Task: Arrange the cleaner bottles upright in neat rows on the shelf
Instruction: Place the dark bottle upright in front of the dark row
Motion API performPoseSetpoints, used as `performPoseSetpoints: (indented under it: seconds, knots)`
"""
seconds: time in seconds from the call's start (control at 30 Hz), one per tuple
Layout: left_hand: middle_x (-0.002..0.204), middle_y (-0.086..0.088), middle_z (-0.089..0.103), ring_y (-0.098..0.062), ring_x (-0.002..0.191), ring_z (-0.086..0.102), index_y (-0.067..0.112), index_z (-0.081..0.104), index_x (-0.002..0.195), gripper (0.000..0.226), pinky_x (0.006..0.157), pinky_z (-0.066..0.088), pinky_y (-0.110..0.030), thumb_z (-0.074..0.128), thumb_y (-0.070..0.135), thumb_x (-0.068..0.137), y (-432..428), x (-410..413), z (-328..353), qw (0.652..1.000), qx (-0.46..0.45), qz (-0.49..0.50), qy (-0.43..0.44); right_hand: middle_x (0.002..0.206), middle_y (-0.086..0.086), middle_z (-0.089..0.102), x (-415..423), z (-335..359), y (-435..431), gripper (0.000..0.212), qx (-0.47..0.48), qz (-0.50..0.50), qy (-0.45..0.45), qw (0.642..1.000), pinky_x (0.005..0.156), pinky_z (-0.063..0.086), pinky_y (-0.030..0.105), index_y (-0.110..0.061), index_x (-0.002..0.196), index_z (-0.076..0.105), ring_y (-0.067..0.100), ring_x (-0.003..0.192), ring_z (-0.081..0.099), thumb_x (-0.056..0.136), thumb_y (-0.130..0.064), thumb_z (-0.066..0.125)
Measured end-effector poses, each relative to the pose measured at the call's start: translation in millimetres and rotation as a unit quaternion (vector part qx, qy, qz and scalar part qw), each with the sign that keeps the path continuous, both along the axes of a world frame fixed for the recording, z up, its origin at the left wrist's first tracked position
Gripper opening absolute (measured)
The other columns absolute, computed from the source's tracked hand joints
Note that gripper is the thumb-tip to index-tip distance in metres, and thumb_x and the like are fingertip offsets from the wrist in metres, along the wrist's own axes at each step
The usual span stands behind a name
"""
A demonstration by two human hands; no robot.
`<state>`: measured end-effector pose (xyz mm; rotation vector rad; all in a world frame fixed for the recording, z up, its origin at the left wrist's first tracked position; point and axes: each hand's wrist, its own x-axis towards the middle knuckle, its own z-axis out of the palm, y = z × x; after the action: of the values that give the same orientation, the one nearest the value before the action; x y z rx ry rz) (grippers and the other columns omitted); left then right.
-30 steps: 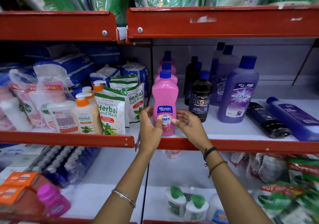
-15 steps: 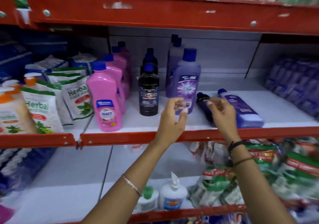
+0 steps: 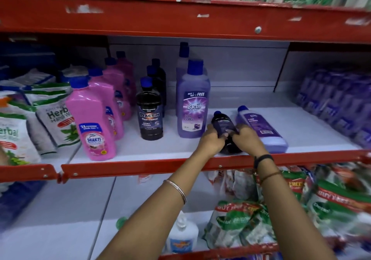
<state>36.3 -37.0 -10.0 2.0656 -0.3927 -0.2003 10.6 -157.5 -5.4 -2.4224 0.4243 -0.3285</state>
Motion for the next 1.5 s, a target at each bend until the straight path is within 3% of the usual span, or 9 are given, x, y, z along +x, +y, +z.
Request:
performPoseSetpoints:
  seconds: [0.23, 0.33, 0.5, 0.6, 0.77, 1.07, 1.2, 1.37, 1.5]
  knots:
    - [0.119, -0.008, 0.06, -0.026, 0.098, 0.063, 0.013, 0.046, 0.127, 0.046, 0.091, 0.052, -0.041, 0.063, 0.009, 0.085, 19.9, -14.8, 10.7, 0.986, -0.151, -0.022, -0.069, 0.087, -0.013, 0.058, -38.7, 17.6, 12.1, 0.032, 0.172, 0.056, -0.166, 0.969, 0.072, 0.048, 0.02, -0.013, 0.115, 0.053, 0.005, 0.079, 0.057, 0.085, -0.014, 0.064]
    - [0.122, -0.004, 0.058, -0.013, 0.088, 0.063, 0.016, 0.049, 0.129, 0.045, 0.09, 0.054, -0.037, 0.062, 0.008, 0.086, 41.1, -18.6, 20.1, 0.977, -0.187, -0.014, -0.103, 0.102, -0.002, 0.064, -42.3, 19.8, 21.1, 0.039, 0.198, 0.09, -0.21, 0.953, 0.083, 0.052, 0.025, -0.012, 0.12, 0.054, 0.008, 0.09, 0.06, 0.083, -0.016, 0.066]
    - [0.127, -0.004, 0.06, -0.019, 0.108, 0.062, 0.018, 0.049, 0.13, 0.046, 0.093, 0.052, -0.035, 0.059, 0.007, 0.087, 92.7, -22.8, 21.6, 0.963, -0.208, 0.029, -0.171, 0.119, 0.003, 0.058, -35.1, 16.0, 66.1, 0.05, 0.224, 0.122, -0.266, 0.93, 0.083, 0.051, 0.025, -0.015, 0.123, 0.049, 0.01, 0.1, 0.06, 0.078, -0.016, 0.072]
    - [0.117, 0.001, 0.064, -0.019, 0.104, 0.064, 0.019, 0.053, 0.125, 0.046, 0.091, 0.054, -0.036, 0.057, 0.001, 0.084, 129.1, -22.3, 15.7, 0.953, -0.21, 0.076, -0.202, 0.119, 0.007, 0.056, -25.3, 9.5, 107.4, 0.048, 0.232, 0.148, -0.287, 0.918, 0.075, 0.049, 0.011, -0.016, 0.118, 0.049, -0.006, 0.093, 0.059, 0.077, -0.01, 0.072]
    - [0.115, -0.003, 0.067, -0.02, 0.099, 0.066, 0.023, 0.053, 0.119, 0.044, 0.09, 0.053, -0.046, 0.054, 0.006, 0.079, 181.6, -14.6, -1.6, 0.946, -0.196, 0.148, -0.212, 0.118, 0.007, 0.056, -5.9, -7.2, 167.8, 0.051, 0.261, 0.189, -0.279, 0.905, 0.079, 0.048, 0.01, -0.008, 0.122, 0.045, 0.009, 0.101, 0.059, 0.078, -0.003, 0.07]
    - [0.117, -0.007, 0.062, -0.023, 0.105, 0.062, 0.017, 0.052, 0.116, 0.06, 0.091, 0.054, -0.037, 0.041, -0.019, 0.07, 212.5, -6.9, -20.3, 0.943, -0.192, 0.143, -0.231, 0.113, 0.0, 0.058, 8.5, -28.0, 201.1, 0.044, 0.256, 0.147, -0.292, 0.91, 0.082, 0.048, 0.011, -0.019, 0.115, 0.045, 0.018, 0.107, 0.059, 0.08, -0.01, 0.069]
    - [0.118, -0.014, 0.06, -0.021, 0.107, 0.056, 0.006, 0.053, 0.118, 0.044, 0.088, 0.042, -0.012, 0.04, -0.016, 0.081, 213.3, 1.6, -23.1, 0.951, -0.135, 0.164, -0.227, 0.114, 0.004, 0.058, 5.2, -31.2, 198.3, 0.034, 0.201, 0.133, -0.296, 0.924, 0.076, 0.049, 0.008, -0.019, 0.112, 0.051, 0.011, 0.105, 0.058, 0.083, -0.022, 0.067]
    - [0.119, -0.004, 0.054, -0.019, 0.11, 0.052, 0.01, 0.044, 0.128, 0.04, 0.1, 0.045, -0.034, 0.046, -0.003, 0.091, 221.9, 5.3, -15.3, 0.976, -0.153, 0.078, -0.132, 0.107, -0.009, 0.06, 1.3, -26.5, 195.3, 0.037, 0.271, 0.157, -0.253, 0.916, 0.074, 0.046, 0.003, -0.014, 0.115, 0.049, -0.003, 0.099, 0.058, 0.084, -0.026, 0.065]
    - [0.121, 0.009, 0.052, -0.001, 0.109, 0.052, 0.016, 0.036, 0.137, 0.054, 0.097, 0.041, -0.014, 0.057, 0.005, 0.089, 223.3, 2.6, -11.0, 0.984, -0.146, 0.034, -0.102, 0.115, -0.01, 0.061, 4.9, -25.4, 194.0, 0.042, 0.245, 0.215, -0.181, 0.928, 0.085, 0.049, 0.012, -0.019, 0.121, 0.054, 0.001, 0.105, 0.059, 0.082, -0.03, 0.067]
